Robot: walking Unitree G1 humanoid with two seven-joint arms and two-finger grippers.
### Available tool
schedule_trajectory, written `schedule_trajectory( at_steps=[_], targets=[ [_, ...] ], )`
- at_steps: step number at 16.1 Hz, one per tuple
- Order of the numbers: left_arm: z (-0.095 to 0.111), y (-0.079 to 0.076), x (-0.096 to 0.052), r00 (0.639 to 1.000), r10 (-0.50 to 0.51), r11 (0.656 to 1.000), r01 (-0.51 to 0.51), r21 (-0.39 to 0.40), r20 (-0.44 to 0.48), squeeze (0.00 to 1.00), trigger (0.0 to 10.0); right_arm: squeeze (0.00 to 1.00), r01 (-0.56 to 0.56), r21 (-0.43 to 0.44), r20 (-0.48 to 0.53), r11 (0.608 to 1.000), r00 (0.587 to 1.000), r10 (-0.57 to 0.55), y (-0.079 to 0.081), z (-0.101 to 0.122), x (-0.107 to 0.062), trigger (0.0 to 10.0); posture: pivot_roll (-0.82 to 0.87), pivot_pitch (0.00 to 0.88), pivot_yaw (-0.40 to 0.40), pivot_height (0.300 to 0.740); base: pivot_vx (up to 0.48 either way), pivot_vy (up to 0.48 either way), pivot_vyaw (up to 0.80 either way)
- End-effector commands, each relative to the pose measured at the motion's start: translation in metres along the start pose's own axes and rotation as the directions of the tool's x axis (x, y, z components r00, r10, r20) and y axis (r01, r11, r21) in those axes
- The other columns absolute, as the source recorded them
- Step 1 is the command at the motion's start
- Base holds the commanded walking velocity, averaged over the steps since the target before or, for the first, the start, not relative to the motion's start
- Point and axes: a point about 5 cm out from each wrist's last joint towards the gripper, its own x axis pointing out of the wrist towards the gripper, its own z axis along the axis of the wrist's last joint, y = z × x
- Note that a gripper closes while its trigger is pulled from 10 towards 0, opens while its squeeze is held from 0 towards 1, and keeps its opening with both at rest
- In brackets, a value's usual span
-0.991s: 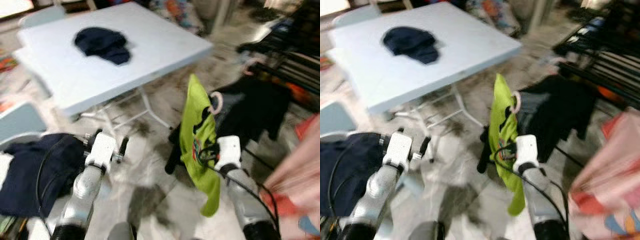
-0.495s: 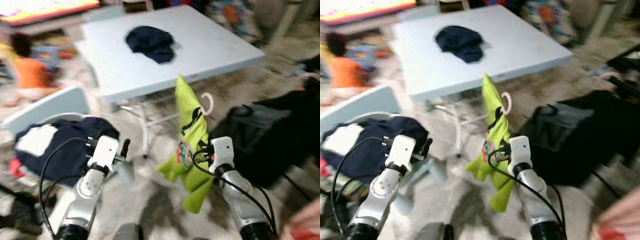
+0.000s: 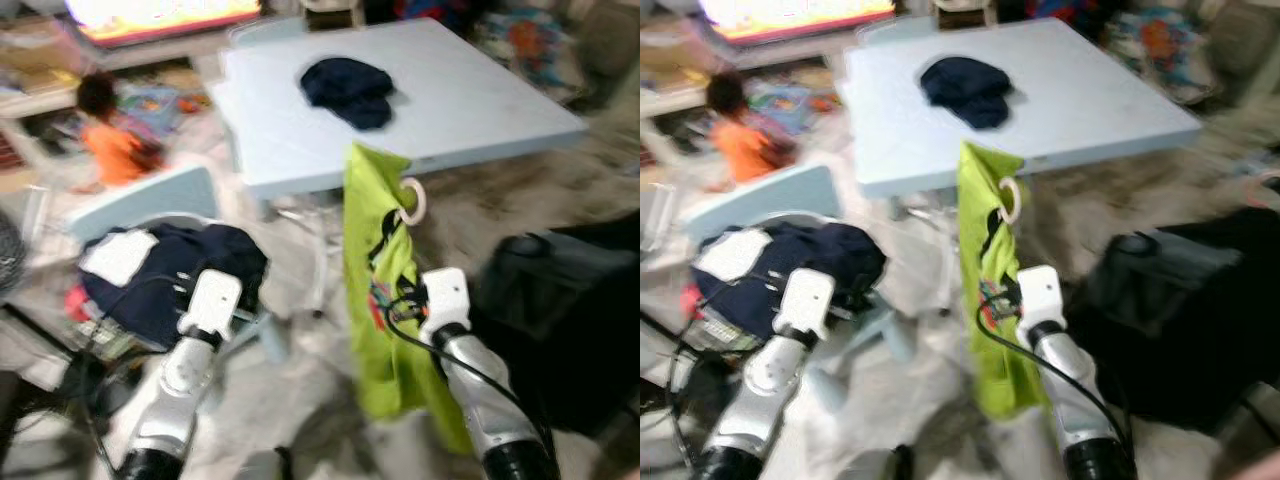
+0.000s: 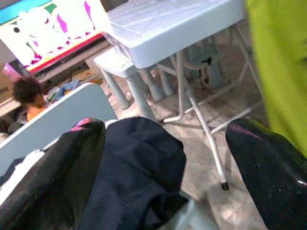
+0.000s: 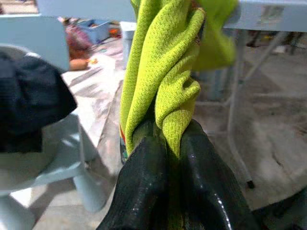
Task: Hang hanger
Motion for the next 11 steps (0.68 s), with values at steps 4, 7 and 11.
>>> schedule_trajectory(
  at_steps=[4, 7, 11],
  targets=[
    [-0.003, 0.002, 0.001, 0.999, -0.028, 0.999, 0.028, 0.022, -0.020, 0.00, 10.0, 0.00, -0.160, -0.090, 0.006, 0.983, 0.987, 0.161, 0.006, 0.006, -0.007, 10.0, -0.03, 0.000, 0.040, 0.740, 0.000, 0.000, 0.40],
    [-0.004, -0.002, 0.003, 0.998, -0.048, 0.999, 0.048, 0.002, -0.028, 0.00, 10.0, 0.00, -0.133, -0.114, -0.013, 0.985, 0.991, 0.132, -0.005, 0.003, -0.009, 10.0, -0.04, 0.000, 0.039, 0.740, 0.000, 0.000, 0.00],
    [-0.001, -0.003, 0.007, 0.999, -0.048, 0.999, 0.048, -0.019, -0.024, 0.00, 10.0, 0.00, -0.154, -0.125, -0.014, 0.980, 0.988, 0.153, 0.005, 0.001, -0.010, 10.0, -0.04, 0.000, 0.040, 0.740, 0.000, 0.069, 0.00]
  ],
)
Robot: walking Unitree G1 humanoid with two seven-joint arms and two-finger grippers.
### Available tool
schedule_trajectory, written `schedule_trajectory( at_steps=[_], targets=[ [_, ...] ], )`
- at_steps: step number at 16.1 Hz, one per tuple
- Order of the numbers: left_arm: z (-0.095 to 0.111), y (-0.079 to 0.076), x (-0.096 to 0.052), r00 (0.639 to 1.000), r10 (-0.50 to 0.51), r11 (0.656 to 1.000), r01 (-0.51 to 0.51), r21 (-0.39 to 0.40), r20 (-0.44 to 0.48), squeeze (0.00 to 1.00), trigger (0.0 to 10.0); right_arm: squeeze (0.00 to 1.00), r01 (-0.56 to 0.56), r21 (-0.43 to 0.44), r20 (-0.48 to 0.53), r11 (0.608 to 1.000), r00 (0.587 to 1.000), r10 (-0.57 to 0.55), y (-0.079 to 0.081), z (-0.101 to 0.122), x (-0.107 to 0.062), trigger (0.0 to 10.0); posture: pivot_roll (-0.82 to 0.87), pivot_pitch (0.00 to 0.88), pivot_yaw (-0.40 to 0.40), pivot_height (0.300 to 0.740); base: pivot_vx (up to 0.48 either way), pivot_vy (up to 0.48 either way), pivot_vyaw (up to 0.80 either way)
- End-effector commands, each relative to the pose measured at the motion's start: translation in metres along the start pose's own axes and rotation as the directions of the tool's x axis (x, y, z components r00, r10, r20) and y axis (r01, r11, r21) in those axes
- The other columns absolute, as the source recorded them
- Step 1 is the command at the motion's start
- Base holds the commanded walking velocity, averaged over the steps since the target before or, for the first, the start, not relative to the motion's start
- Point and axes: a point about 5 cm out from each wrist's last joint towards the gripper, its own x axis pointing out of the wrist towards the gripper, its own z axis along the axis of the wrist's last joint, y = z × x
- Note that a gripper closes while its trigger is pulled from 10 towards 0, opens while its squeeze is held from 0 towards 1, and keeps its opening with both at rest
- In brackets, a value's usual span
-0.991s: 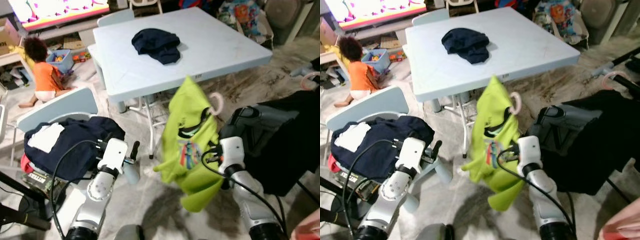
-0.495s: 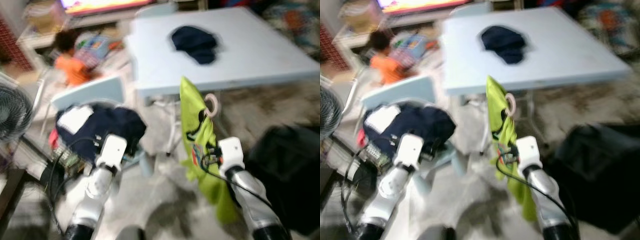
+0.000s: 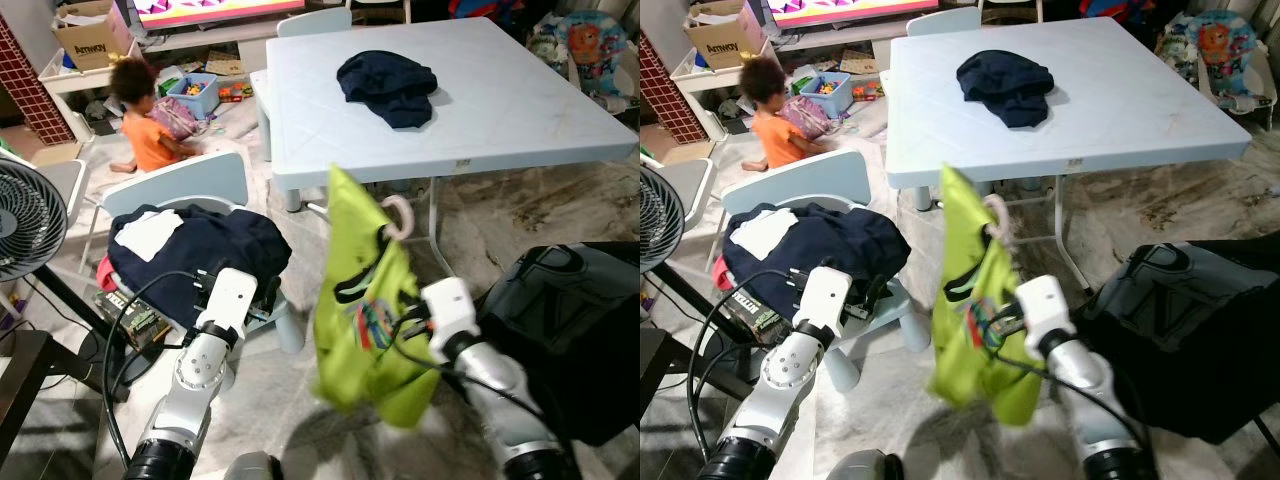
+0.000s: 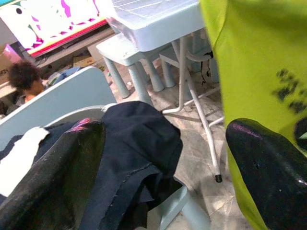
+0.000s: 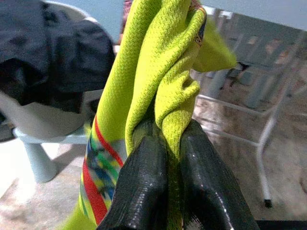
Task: Hang hanger
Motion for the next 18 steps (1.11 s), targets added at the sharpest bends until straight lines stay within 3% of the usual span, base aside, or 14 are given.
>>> schedule_trajectory(
  at_steps=[1, 6, 10, 14, 18],
  targets=[
    [-0.0032, 0.0049, 0.0004, 1.000, 0.005, 1.000, -0.005, -0.002, -0.023, 0.00, 10.0, 0.00, -0.003, -0.020, 0.048, 1.000, 0.999, 0.004, 0.0004, 0.0098, 0.0008, 10.0, -0.04, 0.000, 0.040, 0.740, 0.000, 0.480, 0.00],
    [-0.0037, 0.0047, 0.0022, 0.999, 0.011, 1.000, -0.011, 0.004, -0.032, 0.00, 10.0, 0.00, -0.015, -0.025, 0.061, 1.000, 0.998, 0.016, 0.0024, 0.0126, 0.0014, 10.0, -0.05, 0.000, 0.036, 0.740, 0.000, 0.480, 0.00],
    [-0.0023, 0.0034, 0.0023, 1.000, 0.002, 1.000, -0.001, 0.031, -0.013, 0.00, 10.0, 0.00, -0.019, -0.036, 0.057, 0.999, 0.998, 0.021, 0.0032, 0.0114, 0.0005, 10.0, -0.04, 0.000, 0.035, 0.740, 0.000, 0.000, 0.00],
    [0.0001, 0.0091, 0.0046, 1.000, 0.009, 1.000, -0.009, -0.012, -0.001, 0.00, 10.0, 0.00, -0.027, -0.049, 0.055, 0.998, 0.998, 0.029, 0.0047, 0.0110, 0.0013, 10.0, -0.04, 0.000, 0.033, 0.740, 0.000, 0.000, 0.00],
    [-0.0019, 0.0111, 0.0057, 1.000, 0.027, 0.999, -0.027, 0.023, -0.013, 0.00, 10.0, 0.00, -0.063, -0.053, 0.070, 0.997, 0.995, 0.066, 0.0078, 0.0144, 0.0018, 10.0, -0.04, 0.000, 0.035, 0.740, 0.000, 0.000, 0.00]
  ],
)
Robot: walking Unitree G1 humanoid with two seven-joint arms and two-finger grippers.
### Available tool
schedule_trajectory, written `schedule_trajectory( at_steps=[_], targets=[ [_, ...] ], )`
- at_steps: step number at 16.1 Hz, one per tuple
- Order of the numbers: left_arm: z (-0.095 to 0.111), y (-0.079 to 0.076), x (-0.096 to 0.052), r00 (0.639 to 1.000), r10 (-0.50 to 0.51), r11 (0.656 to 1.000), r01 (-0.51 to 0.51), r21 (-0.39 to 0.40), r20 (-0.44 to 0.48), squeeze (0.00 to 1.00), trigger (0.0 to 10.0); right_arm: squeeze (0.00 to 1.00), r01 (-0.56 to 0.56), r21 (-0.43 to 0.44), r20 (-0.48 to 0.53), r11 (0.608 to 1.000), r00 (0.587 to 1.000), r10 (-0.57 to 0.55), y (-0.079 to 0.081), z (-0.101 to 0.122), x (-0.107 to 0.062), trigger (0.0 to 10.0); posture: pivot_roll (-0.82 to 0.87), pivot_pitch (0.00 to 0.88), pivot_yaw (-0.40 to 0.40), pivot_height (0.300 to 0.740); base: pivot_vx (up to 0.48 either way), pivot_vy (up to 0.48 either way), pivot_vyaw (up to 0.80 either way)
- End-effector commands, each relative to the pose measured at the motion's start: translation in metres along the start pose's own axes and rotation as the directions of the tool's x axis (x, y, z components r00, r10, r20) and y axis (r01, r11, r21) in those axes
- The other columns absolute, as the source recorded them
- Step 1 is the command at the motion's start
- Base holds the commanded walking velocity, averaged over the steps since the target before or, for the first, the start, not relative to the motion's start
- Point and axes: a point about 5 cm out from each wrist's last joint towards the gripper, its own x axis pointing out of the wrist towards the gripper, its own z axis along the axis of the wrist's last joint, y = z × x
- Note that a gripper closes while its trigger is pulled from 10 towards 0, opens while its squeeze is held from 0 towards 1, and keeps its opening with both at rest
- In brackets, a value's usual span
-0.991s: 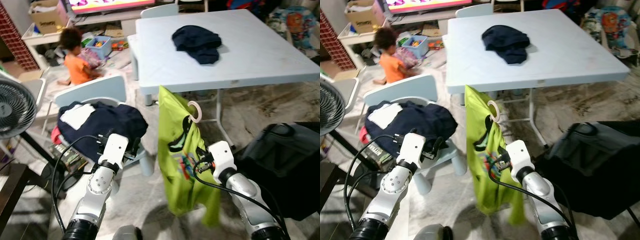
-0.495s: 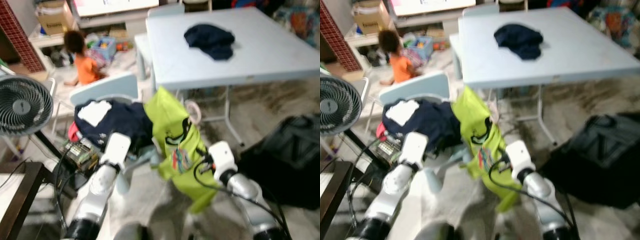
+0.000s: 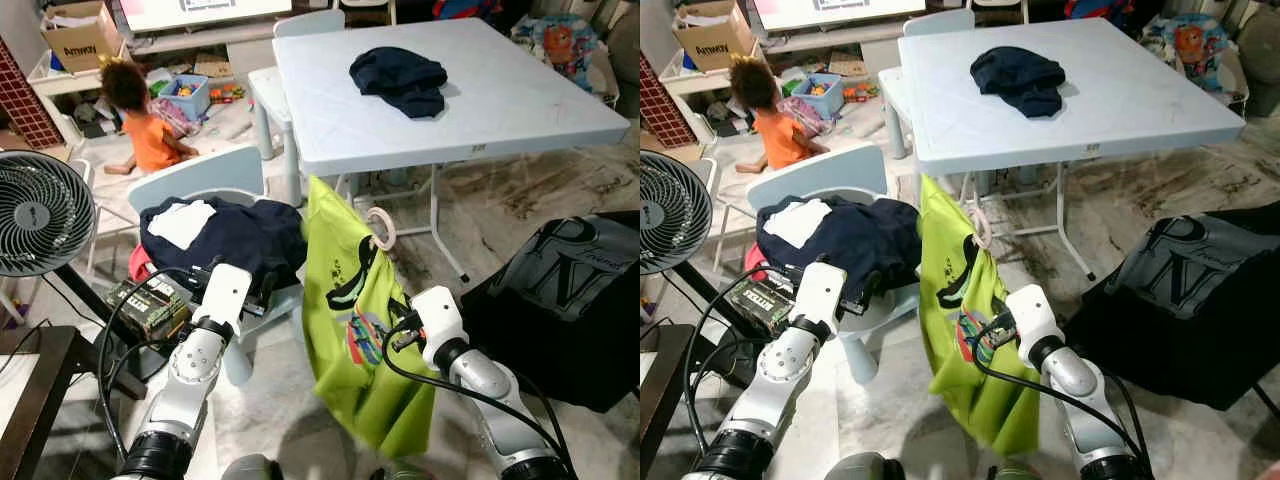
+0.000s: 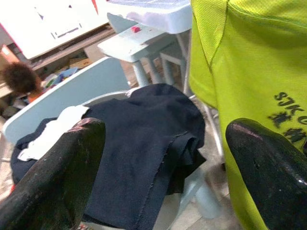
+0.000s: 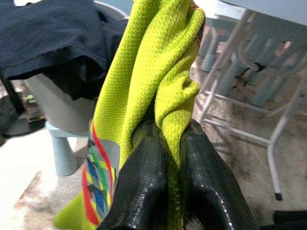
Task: Hang hanger
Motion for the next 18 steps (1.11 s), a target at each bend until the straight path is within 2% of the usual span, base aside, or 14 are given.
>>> schedule_trajectory(
  at_steps=[1, 2, 4, 5, 7, 8, 9, 11, 12, 13, 14, 15, 17, 18],
  targets=[
    [-0.001, 0.005, 0.004, 1.000, 0.003, 1.000, -0.003, 0.024, -0.016, 0.00, 10.0, 0.00, -0.041, -0.016, 0.064, 0.999, 0.997, 0.042, 0.000, 0.017, 0.004, 10.0, -0.04, 0.000, 0.035, 0.740, 0.000, 0.000, 0.00],
    [-0.005, 0.006, 0.007, 0.999, -0.013, 0.999, 0.015, 0.045, -0.045, 0.00, 10.0, 0.00, -0.117, -0.005, 0.057, 0.993, 0.992, 0.117, 0.003, 0.020, 0.002, 10.0, -0.04, 0.000, 0.032, 0.740, 0.000, 0.000, 0.00],
    [-0.004, 0.007, 0.016, 0.997, -0.047, 0.997, 0.051, 0.063, -0.060, 0.00, 10.0, 0.00, -0.254, -0.050, 0.080, 0.966, 0.963, 0.258, 0.011, 0.035, 0.001, 10.0, -0.05, 0.000, 0.034, 0.740, 0.000, 0.000, 0.00],
    [-0.001, 0.004, 0.020, 0.995, -0.083, 0.994, 0.086, 0.060, -0.055, 0.00, 10.0, 0.00, -0.277, -0.061, 0.098, 0.959, 0.954, 0.282, 0.011, 0.044, 0.002, 10.0, -0.05, 0.000, 0.034, 0.740, 0.000, 0.000, 0.00],
    [0.010, -0.010, 0.030, 0.982, -0.186, 0.974, 0.186, 0.128, -0.016, 0.00, 10.0, 0.00, -0.219, -0.039, 0.169, 0.975, 0.960, 0.223, 0.006, 0.067, 0.014, 10.0, -0.05, 0.000, 0.036, 0.740, 0.000, 0.000, 0.00],
    [0.014, -0.015, 0.034, 0.976, -0.219, 0.961, 0.217, 0.170, -0.001, 0.00, 10.0, 0.00, -0.229, -0.014, 0.185, 0.973, 0.956, 0.227, 0.007, 0.074, 0.017, 10.0, -0.05, 0.000, 0.037, 0.740, 0.000, 0.000, 0.00],
    [0.014, -0.015, 0.034, 0.976, -0.219, 0.961, 0.217, 0.170, -0.001, 0.00, 10.0, 0.00, -0.229, -0.014, 0.185, 0.973, 0.956, 0.227, 0.007, 0.074, 0.017, 10.0, -0.05, 0.000, 0.037, 0.740, 0.000, 0.000, 0.00],
    [0.022, -0.024, 0.039, 0.958, -0.285, 0.943, 0.276, 0.185, 0.026, 0.00, 10.0, 0.00, -0.264, -0.020, 0.201, 0.964, 0.944, 0.263, 0.013, 0.084, 0.016, 10.0, -0.05, 0.000, 0.040, 0.740, 0.000, 0.000, 0.00],
    [0.024, -0.026, 0.040, 0.951, -0.307, 0.942, 0.297, 0.155, 0.043, 0.00, 10.0, 0.00, -0.253, -0.023, 0.197, 0.967, 0.947, 0.252, 0.014, 0.083, 0.018, 10.0, -0.06, 0.000, 0.041, 0.740, 0.000, 0.000, 0.00],
    [0.026, -0.025, 0.040, 0.952, -0.300, 0.947, 0.290, 0.136, 0.057, 0.61, 10.0, 0.00, -0.258, -0.017, 0.198, 0.966, 0.946, 0.256, 0.016, 0.083, 0.019, 10.0, -0.06, 0.000, 0.042, 0.740, 0.000, 0.000, 0.00],
    [0.027, -0.024, 0.041, 0.954, -0.292, 0.950, 0.281, 0.133, 0.064, 0.61, 10.0, 0.00, -0.262, -0.015, 0.200, 0.965, 0.945, 0.259, 0.017, 0.084, 0.019, 10.0, -0.06, 0.000, 0.042, 0.740, 0.000, 0.000, 0.00],
    [0.030, -0.023, 0.041, 0.956, -0.282, 0.957, 0.274, 0.095, 0.082, 1.00, 10.0, 0.00, -0.276, -0.015, 0.206, 0.961, 0.940, 0.273, 0.019, 0.086, 0.018, 10.0, -0.06, 0.000, 0.042, 0.740, 0.000, 0.000, 0.00],
    [0.032, -0.027, 0.041, 0.951, -0.293, 0.954, 0.283, 0.103, 0.098, 1.00, 10.0, 0.00, -0.311, -0.024, 0.201, 0.950, 0.929, 0.310, 0.024, 0.087, 0.019, 10.0, -0.05, 0.000, 0.038, 0.740, 0.000, 0.000, 0.00],
    [0.033, -0.030, 0.041, 0.946, -0.305, 0.950, 0.293, 0.111, 0.109, 0.38, 10.0, 0.00, -0.322, -0.027, 0.194, 0.946, 0.927, 0.321, 0.025, 0.087, 0.019, 10.0, -0.05, 0.000, 0.035, 0.740, 0.000, 0.000, 0.00]
  ],
)
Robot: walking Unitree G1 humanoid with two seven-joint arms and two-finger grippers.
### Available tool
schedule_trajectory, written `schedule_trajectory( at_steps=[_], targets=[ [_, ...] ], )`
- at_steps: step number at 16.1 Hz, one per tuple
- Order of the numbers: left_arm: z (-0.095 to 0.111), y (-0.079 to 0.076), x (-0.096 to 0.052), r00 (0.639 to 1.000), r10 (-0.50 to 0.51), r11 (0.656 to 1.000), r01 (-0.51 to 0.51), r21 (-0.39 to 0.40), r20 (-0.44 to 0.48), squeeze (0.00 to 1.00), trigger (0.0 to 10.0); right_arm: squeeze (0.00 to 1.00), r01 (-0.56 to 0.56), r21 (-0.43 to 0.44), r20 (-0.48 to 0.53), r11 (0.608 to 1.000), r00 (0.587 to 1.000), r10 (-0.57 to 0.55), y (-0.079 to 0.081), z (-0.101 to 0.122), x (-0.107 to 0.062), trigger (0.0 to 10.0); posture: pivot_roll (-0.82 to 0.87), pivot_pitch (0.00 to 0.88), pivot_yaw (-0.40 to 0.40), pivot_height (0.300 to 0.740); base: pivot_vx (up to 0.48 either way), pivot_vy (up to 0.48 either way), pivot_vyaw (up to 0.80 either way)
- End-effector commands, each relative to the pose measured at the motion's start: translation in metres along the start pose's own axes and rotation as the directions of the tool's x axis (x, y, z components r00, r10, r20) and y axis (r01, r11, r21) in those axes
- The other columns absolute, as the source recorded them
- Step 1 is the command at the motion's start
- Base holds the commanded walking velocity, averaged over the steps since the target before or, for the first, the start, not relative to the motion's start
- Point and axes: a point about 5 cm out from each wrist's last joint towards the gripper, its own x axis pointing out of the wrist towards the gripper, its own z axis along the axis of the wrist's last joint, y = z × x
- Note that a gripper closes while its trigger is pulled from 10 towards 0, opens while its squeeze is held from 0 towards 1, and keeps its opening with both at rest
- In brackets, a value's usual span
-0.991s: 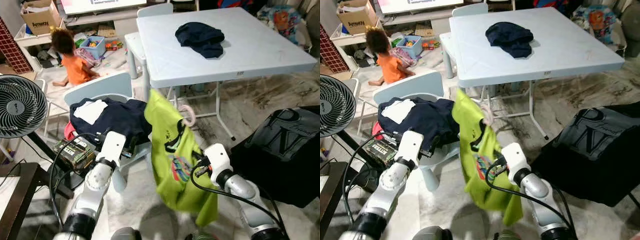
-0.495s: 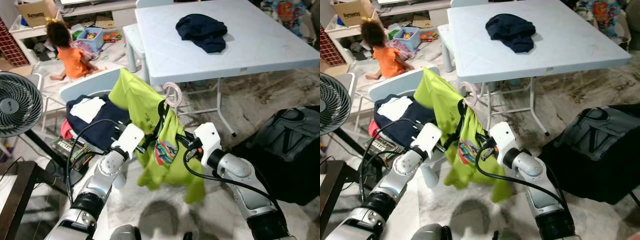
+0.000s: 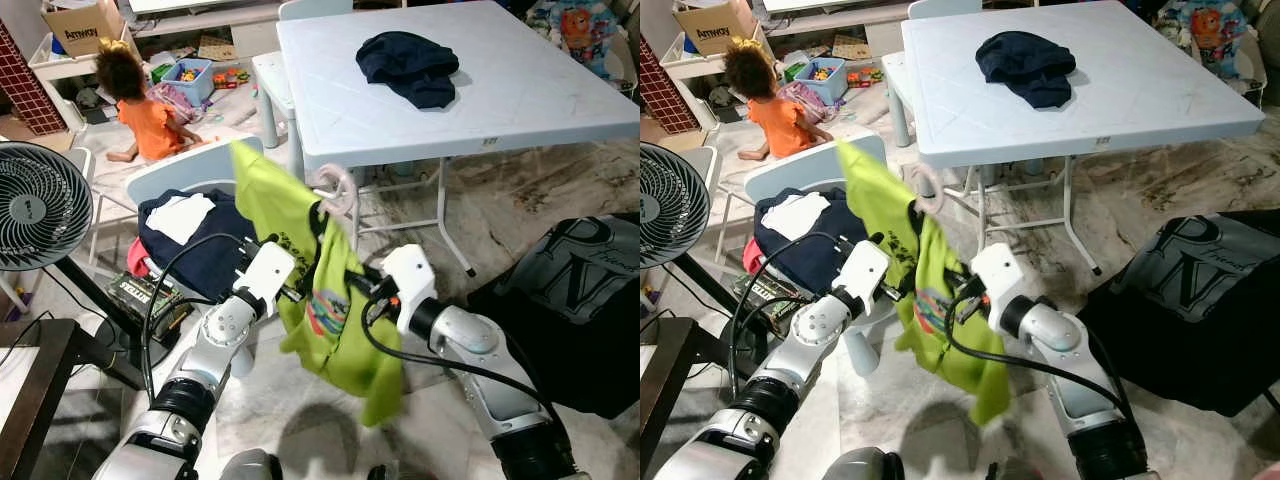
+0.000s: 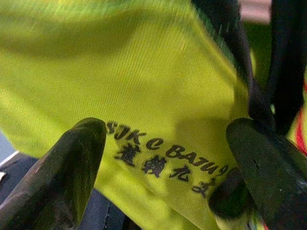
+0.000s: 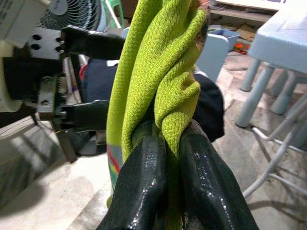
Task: Hang hanger
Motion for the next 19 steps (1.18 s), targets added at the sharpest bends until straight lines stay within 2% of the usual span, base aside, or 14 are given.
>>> schedule_trajectory(
  at_steps=[1, 2, 3, 5, 6, 10, 11, 12, 13, 14, 15, 16, 19],
  targets=[
    [0.006, -0.001, 0.004, 0.999, -0.017, 1.000, 0.016, 0.011, 0.031, 0.00, 10.0, 0.00, -0.010, -0.034, 0.044, 0.999, 0.999, 0.012, 0.001, 0.013, 0.005, 10.0, -0.06, 0.000, 0.035, 0.740, 0.000, 0.000, 0.00],
    [0.008, -0.003, 0.005, 0.999, -0.026, 1.000, 0.025, 0.008, 0.040, 0.00, 10.0, 0.00, 0.009, -0.046, 0.036, 0.999, 0.999, -0.007, -0.001, 0.012, 0.006, 10.0, -0.06, 0.000, 0.034, 0.740, 0.000, 0.000, 0.00],
    [0.010, -0.006, 0.006, 0.998, -0.042, 0.999, 0.042, 0.003, 0.055, 0.00, 10.0, 0.00, 0.088, -0.077, 0.033, 0.993, 0.996, -0.086, -0.010, 0.011, 0.011, 10.0, -0.06, 0.000, 0.035, 0.740, 0.000, 0.000, 0.00],
    [0.011, -0.008, 0.006, 0.997, -0.051, 0.999, 0.051, 0.000, 0.061, 0.00, 10.0, 0.00, 0.141, -0.071, 0.033, 0.987, 0.990, -0.139, -0.014, 0.010, 0.017, 10.0, -0.06, 0.000, 0.034, 0.740, 0.000, 0.000, 0.00],
    [0.012, -0.005, 0.007, 0.997, -0.035, 0.999, 0.035, 0.000, 0.071, 0.00, 10.0, 0.00, 0.140, -0.049, 0.053, 0.989, 0.989, -0.138, -0.012, 0.016, 0.026, 10.0, -0.06, 0.000, 0.030, 0.740, 0.000, 0.000, 0.00],
    [0.017, 0.008, 0.009, 0.995, 0.031, 0.999, -0.030, -0.010, 0.091, 0.00, 10.0, 0.00, 0.113, -0.046, 0.077, 0.992, 0.991, -0.109, -0.007, 0.024, 0.037, 10.0, -0.06, 0.000, 0.026, 0.740, 0.000, 0.000, 0.00],
    [0.018, 0.010, 0.008, 0.994, 0.039, 0.999, -0.038, -0.013, 0.098, 0.00, 10.0, 0.00, 0.119, -0.069, 0.078, 0.991, 0.990, -0.113, -0.007, 0.024, 0.039, 10.0, -0.06, 0.000, 0.026, 0.740, 0.000, 0.000, 0.00],
    [0.019, 0.014, 0.008, 0.992, 0.066, 0.998, -0.066, -0.010, 0.105, 0.00, 10.0, 0.00, 0.169, -0.126, 0.049, 0.978, 0.985, -0.164, -0.016, 0.017, 0.039, 10.0, -0.06, 0.000, 0.026, 0.740, 0.000, 0.000, 0.00],
    [0.019, 0.017, 0.007, 0.991, 0.090, 0.996, -0.091, 0.002, 0.104, 0.00, 10.0, 0.00, 0.174, -0.166, 0.026, 0.971, 0.985, -0.172, -0.019, 0.013, 0.038, 10.0, -0.06, 0.000, 0.026, 0.740, 0.000, 0.000, 0.00],
    [0.019, 0.023, 0.006, 0.986, 0.130, 0.991, -0.131, 0.007, 0.102, 0.00, 10.0, 0.00, 0.082, -0.237, -0.042, 0.968, 0.995, -0.094, -0.016, 0.003, 0.035, 10.0, -0.06, 0.000, 0.024, 0.740, 0.000, 0.000, 0.00],
    [0.018, 0.024, 0.006, 0.985, 0.139, 0.990, -0.141, 0.010, 0.102, 0.00, 10.0, 0.00, 0.048, -0.244, -0.065, 0.969, 0.996, -0.065, -0.014, 0.000, 0.034, 10.0, -0.06, 0.000, 0.024, 0.740, 0.000, 0.000, 0.00],
    [0.016, 0.027, 0.005, 0.984, 0.153, 0.988, -0.155, 0.016, 0.093, 0.00, 10.0, 0.00, -0.097, -0.248, -0.111, 0.964, 0.991, 0.071, -0.007, -0.007, 0.025, 10.0, -0.06, 0.000, 0.024, 0.740, 0.000, 0.000, 0.00],
    [0.014, 0.029, 0.005, 0.983, 0.165, 0.985, -0.168, 0.029, 0.078, 0.00, 10.0, 0.00, -0.217, -0.239, -0.145, 0.946, 0.972, 0.186, -0.005, -0.009, 0.010, 10.0, -0.06, 0.000, 0.027, 0.740, 0.000, 0.000, 0.00]
  ],
)
